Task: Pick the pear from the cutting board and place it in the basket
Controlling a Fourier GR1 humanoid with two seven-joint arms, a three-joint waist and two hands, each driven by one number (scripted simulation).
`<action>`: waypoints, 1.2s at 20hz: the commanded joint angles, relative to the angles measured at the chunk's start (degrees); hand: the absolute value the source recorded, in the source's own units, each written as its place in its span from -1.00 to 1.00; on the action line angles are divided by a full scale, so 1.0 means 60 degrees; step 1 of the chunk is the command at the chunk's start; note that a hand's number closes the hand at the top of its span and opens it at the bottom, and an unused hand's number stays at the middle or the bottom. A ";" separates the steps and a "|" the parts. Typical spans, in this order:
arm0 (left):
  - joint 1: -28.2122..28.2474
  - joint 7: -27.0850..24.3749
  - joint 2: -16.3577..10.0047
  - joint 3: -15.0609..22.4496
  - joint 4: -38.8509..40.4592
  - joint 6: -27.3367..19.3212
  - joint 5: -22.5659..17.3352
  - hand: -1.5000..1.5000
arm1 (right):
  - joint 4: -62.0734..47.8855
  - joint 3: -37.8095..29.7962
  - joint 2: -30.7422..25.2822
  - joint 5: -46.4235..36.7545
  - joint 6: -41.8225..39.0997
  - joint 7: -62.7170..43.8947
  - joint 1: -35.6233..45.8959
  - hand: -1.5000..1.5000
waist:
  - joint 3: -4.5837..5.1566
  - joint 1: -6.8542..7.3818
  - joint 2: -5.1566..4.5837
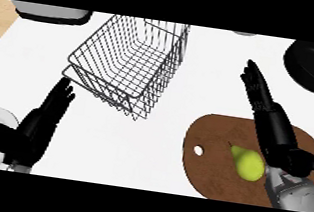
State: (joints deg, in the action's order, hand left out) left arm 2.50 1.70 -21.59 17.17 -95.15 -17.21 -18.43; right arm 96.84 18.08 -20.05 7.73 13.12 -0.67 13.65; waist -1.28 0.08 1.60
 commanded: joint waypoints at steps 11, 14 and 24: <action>-0.2056 -0.0452 -0.1266 -0.0149 0.0289 0.1623 0.0738 0.00 | -0.1107 0.2663 -0.1157 0.2093 -0.7293 0.0491 0.0139 -1.00 | 0.0207 0.0023 -0.0308; -0.2227 -0.0167 -0.1257 -0.0434 0.0432 0.1892 0.0679 0.00 | 0.0088 0.2298 -0.1600 0.0778 -0.6191 -0.0056 -0.0154 -1.00 | 0.0216 -0.0106 -0.0236; -0.2139 -0.0694 -0.1026 -0.0287 0.0871 0.2060 0.0933 0.00 | 0.0272 0.1495 -0.2933 -0.1884 -0.6174 -0.2810 0.3641 -1.00 | 0.0239 0.0128 -0.0257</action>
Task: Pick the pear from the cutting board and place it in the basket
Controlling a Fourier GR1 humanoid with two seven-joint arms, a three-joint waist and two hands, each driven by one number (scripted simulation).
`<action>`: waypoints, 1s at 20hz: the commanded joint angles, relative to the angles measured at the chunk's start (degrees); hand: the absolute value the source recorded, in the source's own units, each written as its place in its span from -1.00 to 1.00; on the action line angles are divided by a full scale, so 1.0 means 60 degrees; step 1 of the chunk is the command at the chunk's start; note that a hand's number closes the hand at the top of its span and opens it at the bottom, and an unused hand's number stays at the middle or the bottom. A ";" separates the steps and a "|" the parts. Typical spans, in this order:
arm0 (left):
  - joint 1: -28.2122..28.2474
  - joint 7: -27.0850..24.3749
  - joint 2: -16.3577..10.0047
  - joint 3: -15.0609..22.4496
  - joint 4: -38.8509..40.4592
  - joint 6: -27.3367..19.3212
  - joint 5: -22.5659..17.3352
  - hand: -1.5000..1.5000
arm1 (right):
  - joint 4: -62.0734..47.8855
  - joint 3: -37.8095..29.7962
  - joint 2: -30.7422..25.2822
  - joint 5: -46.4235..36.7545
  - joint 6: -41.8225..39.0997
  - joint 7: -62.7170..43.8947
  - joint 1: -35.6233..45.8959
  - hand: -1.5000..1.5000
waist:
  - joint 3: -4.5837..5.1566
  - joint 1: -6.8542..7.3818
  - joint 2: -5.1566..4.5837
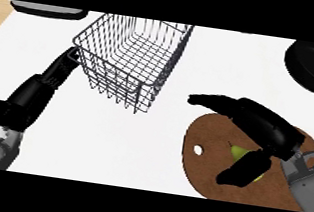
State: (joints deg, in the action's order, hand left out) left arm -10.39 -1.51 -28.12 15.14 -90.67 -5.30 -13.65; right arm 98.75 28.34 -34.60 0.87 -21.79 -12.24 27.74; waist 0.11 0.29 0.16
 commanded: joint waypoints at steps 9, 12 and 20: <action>-0.0266 -0.0240 0.0145 -0.0120 0.0367 0.0285 0.0152 0.00 | -0.1723 0.0164 -0.2035 0.1268 -0.5925 -0.1883 0.3995 -1.00 | 0.0013 0.0197 -0.0058; -0.0219 -0.0238 0.0401 -0.0042 0.0515 0.0137 0.0374 0.00 | -0.2038 0.0138 -0.1831 0.2354 -0.6847 -0.2794 0.4351 -1.00 | 0.0010 0.0016 -0.0014; -0.0395 -0.0010 0.0610 -0.0526 0.0387 0.0475 0.0485 0.00 | -0.2946 -0.1017 -0.1987 0.2569 -0.7757 -0.2709 0.4650 -1.00 | -0.0012 -0.0003 -0.0032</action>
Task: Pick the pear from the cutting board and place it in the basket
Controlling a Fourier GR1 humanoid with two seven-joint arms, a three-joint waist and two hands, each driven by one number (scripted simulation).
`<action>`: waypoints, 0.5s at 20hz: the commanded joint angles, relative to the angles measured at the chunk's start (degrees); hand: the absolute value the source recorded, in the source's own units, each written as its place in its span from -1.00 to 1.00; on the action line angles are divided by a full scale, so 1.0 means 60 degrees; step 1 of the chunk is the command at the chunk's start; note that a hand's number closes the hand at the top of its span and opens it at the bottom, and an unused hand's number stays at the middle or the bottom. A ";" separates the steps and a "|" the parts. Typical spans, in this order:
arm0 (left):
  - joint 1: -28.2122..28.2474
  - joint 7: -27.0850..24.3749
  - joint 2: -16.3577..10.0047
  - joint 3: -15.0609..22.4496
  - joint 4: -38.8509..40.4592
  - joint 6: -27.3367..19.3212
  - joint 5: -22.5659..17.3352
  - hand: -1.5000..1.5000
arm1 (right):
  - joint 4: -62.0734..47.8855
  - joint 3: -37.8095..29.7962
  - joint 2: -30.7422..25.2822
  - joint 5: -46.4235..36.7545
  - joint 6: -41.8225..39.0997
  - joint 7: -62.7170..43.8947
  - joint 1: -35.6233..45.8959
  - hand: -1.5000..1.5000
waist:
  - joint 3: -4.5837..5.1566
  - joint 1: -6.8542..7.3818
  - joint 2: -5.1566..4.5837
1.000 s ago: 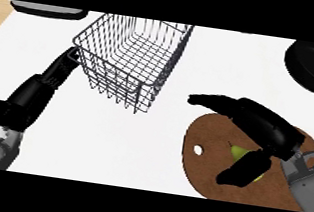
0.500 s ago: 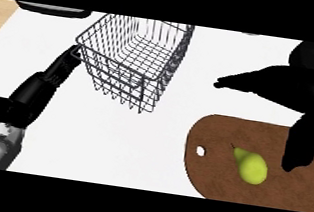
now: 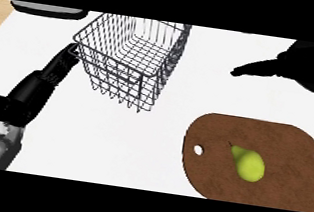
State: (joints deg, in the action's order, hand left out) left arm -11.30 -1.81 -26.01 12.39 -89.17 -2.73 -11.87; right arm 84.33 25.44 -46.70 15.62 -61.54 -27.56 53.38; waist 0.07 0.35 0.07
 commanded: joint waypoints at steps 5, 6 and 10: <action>0.0009 0.0014 0.0339 -0.0229 0.0189 0.0296 0.0476 0.00 | -0.0619 -0.1014 0.0492 -0.1207 -0.1077 0.0509 -0.0227 -1.00 | -0.0012 0.0009 -0.0021; 0.0042 0.0460 0.0007 -0.0588 -0.0367 0.0374 0.0139 0.00 | 0.0195 -0.0660 0.0819 -0.1452 -0.0229 0.0361 -0.1101 -1.00 | -0.0016 -0.0014 0.0001; 0.0343 0.0108 0.0654 -0.0318 -0.0073 0.0223 0.0634 0.00 | -0.0147 -0.1302 0.1037 -0.1891 -0.0372 0.0700 -0.1562 -1.00 | -0.0015 -0.0005 -0.0013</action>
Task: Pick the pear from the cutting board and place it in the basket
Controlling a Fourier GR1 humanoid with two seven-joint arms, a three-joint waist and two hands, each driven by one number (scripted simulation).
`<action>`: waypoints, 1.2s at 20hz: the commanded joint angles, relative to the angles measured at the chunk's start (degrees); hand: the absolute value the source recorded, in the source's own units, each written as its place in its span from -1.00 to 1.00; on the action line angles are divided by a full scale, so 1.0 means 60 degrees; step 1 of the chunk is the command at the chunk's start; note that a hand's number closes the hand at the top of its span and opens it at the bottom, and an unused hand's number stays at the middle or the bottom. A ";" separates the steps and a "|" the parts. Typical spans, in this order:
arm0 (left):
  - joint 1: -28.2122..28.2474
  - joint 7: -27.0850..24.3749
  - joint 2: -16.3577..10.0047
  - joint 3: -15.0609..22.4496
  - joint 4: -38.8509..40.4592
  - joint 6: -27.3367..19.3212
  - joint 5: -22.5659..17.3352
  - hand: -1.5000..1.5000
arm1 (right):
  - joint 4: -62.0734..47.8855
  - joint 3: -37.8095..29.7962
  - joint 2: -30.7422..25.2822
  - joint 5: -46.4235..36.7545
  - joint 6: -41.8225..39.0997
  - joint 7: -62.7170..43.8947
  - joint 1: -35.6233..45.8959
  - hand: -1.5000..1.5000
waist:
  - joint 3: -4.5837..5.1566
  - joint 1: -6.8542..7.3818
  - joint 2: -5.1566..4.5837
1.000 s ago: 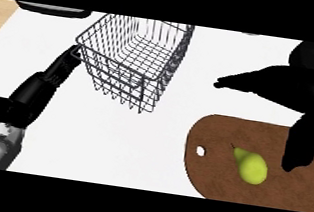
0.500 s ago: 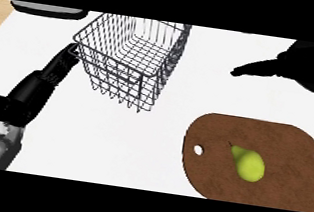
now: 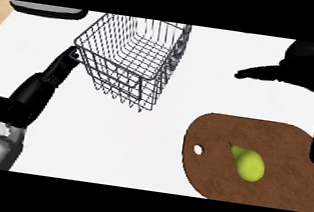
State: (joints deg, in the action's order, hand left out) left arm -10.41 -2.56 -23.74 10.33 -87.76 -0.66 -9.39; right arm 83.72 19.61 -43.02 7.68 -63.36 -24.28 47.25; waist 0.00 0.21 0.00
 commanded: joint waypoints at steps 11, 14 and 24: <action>-0.0081 0.0305 0.0433 -0.0598 -0.0081 0.0525 0.0416 0.00 | 0.0778 -0.0051 0.1412 -0.4268 0.1369 0.2686 -0.2870 -1.00 | -0.0003 -0.0010 -0.0006; -0.0117 0.0740 0.0346 -0.0786 -0.0721 0.0666 0.0267 0.00 | -0.0382 0.0173 0.1327 -0.5411 0.2022 0.4229 -0.2832 -1.00 | -0.0007 0.0055 -0.0019; 0.0120 0.1033 0.1071 -0.0801 -0.0925 0.0754 0.0952 0.00 | -0.0654 -0.0323 0.1849 -0.6420 0.2038 0.5457 -0.3422 -1.00 | -0.0003 0.0009 -0.0001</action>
State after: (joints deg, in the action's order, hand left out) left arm -9.69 1.13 -18.31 6.05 -90.98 3.27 -4.17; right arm 81.94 18.55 -33.97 -28.23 -51.66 5.83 27.62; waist -0.01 0.22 -0.01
